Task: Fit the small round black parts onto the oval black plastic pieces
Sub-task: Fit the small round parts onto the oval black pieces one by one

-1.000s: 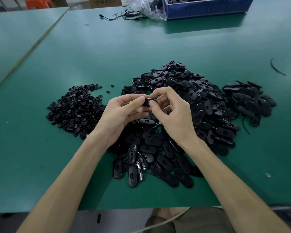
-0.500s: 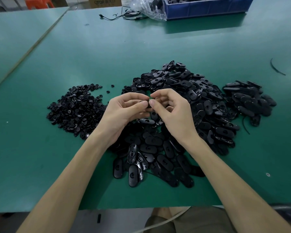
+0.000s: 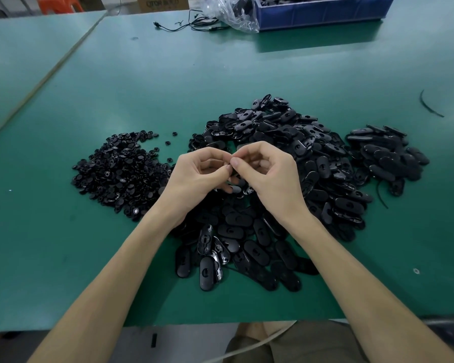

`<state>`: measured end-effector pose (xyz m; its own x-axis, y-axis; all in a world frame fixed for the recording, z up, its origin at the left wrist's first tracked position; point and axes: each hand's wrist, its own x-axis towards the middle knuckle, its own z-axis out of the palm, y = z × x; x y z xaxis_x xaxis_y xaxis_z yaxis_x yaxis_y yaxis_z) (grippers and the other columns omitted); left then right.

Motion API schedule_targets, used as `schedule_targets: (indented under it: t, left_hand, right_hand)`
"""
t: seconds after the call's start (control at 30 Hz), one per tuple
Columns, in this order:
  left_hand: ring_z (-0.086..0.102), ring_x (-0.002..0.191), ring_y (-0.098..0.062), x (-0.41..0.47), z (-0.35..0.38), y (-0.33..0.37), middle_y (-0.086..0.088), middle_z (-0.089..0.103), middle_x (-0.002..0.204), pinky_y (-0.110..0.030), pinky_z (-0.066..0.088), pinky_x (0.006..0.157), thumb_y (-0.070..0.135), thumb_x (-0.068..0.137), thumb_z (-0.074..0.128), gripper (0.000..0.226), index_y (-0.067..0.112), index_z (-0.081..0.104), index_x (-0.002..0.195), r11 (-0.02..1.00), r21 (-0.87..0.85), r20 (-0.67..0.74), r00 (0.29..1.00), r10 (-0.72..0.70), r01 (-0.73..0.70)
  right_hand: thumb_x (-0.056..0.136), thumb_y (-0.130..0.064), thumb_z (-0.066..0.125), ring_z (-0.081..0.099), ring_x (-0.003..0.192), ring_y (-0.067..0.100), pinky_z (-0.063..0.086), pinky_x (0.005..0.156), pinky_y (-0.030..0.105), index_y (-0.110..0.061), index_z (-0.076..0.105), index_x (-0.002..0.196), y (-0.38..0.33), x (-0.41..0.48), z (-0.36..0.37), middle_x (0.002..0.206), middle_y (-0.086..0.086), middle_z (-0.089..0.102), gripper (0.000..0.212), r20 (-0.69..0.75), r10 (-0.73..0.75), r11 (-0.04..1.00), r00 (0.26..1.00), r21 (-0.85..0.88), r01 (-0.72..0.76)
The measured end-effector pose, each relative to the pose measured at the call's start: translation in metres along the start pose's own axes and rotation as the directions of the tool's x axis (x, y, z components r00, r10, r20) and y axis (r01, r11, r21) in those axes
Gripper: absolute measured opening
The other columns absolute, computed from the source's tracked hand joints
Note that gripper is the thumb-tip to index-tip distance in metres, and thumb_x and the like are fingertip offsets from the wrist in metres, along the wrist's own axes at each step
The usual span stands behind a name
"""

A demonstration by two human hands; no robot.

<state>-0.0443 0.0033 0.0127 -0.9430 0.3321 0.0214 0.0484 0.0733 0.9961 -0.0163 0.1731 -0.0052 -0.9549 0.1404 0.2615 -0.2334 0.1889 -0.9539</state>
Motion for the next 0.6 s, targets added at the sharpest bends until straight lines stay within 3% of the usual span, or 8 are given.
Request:
schedule_targets:
  t: [0.37, 0.5, 0.6]
  left_hand:
    - [0.077, 0.074, -0.033, -0.0009, 0.0032, 0.0024, -0.017, 0.075, 0.084, -0.031, 0.061, 0.072, -0.01, 0.093, 0.066, 0.004, -0.007, 0.067, 0.096, 1.0, 0.026, -0.035, 0.999, 0.011, -0.01]
    - [0.075, 0.072, -0.037, -0.0001, 0.0066, 0.0013, -0.023, 0.073, 0.085, -0.043, 0.064, 0.077, -0.013, 0.091, 0.064, 0.006, -0.008, 0.065, 0.093, 0.998, 0.053, -0.067, 0.997, 0.026, -0.022]
    - [0.075, 0.072, -0.032, -0.0007, 0.0057, -0.0003, -0.017, 0.074, 0.084, -0.039, 0.064, 0.074, -0.011, 0.093, 0.065, 0.005, -0.007, 0.067, 0.096, 1.0, 0.015, -0.051, 0.998, 0.023, -0.022]
  right_hand:
    - [0.092, -0.011, 0.079, 0.074, 0.076, 0.012, 0.056, 0.071, 0.023, -0.015, 0.076, 0.094, -0.0008, -0.0004, 0.0006, 0.083, -0.005, 0.077, 0.005, 0.034, 0.008, 1.0, 0.999, 0.01, -0.008]
    - [0.091, -0.012, 0.08, 0.074, 0.076, 0.014, 0.057, 0.07, 0.026, -0.017, 0.075, 0.093, 0.0003, -0.0004, 0.0007, 0.081, -0.006, 0.076, 0.007, 0.038, 0.023, 1.0, 0.999, 0.011, -0.023]
    - [0.092, -0.012, 0.079, 0.072, 0.074, 0.011, 0.055, 0.068, 0.024, -0.017, 0.075, 0.093, 0.0006, 0.0005, 0.0003, 0.082, -0.005, 0.076, 0.007, 0.029, 0.023, 1.0, 0.999, 0.015, -0.024]
